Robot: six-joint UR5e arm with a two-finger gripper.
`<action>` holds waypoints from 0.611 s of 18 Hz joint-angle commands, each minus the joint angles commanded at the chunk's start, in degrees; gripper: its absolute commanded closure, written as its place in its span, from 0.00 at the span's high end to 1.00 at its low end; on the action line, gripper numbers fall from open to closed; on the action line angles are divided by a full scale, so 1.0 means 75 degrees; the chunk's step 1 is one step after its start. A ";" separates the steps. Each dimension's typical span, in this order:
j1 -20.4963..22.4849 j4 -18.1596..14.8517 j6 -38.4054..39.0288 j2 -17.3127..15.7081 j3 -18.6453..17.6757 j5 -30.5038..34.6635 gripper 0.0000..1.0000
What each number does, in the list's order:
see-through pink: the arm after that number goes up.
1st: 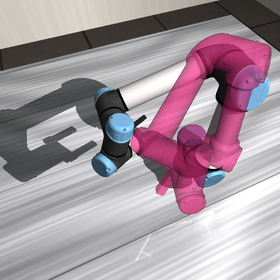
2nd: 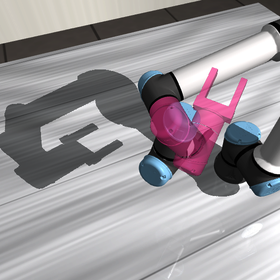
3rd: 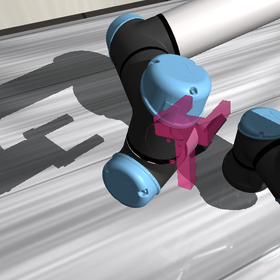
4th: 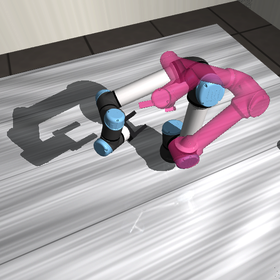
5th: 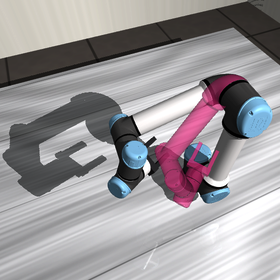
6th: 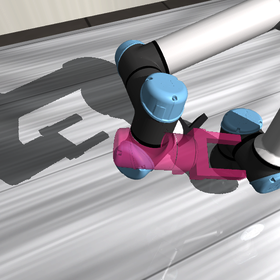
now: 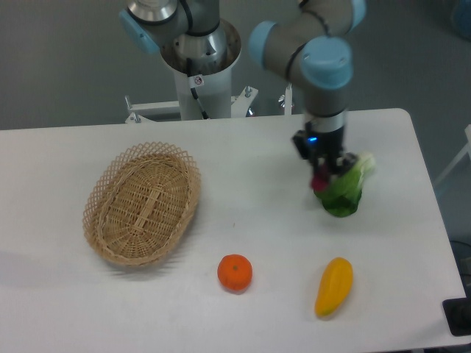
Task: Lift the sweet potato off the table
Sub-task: 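Lift the held sweet potato and carry it past the bok choy, then hold the sweet potato raised in the closed gripper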
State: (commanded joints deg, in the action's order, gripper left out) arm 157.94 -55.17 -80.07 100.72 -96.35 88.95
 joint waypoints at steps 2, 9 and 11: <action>0.0070 -0.0493 0.0384 0.0129 0.0575 -0.0258 0.13; 0.0024 -0.0519 0.1840 0.0410 0.1257 -0.1091 0.14; 0.0024 -0.0495 0.1910 0.0515 0.1269 -0.1091 0.14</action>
State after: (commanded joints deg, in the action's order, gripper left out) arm 158.12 -58.89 -65.74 104.58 -86.84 80.77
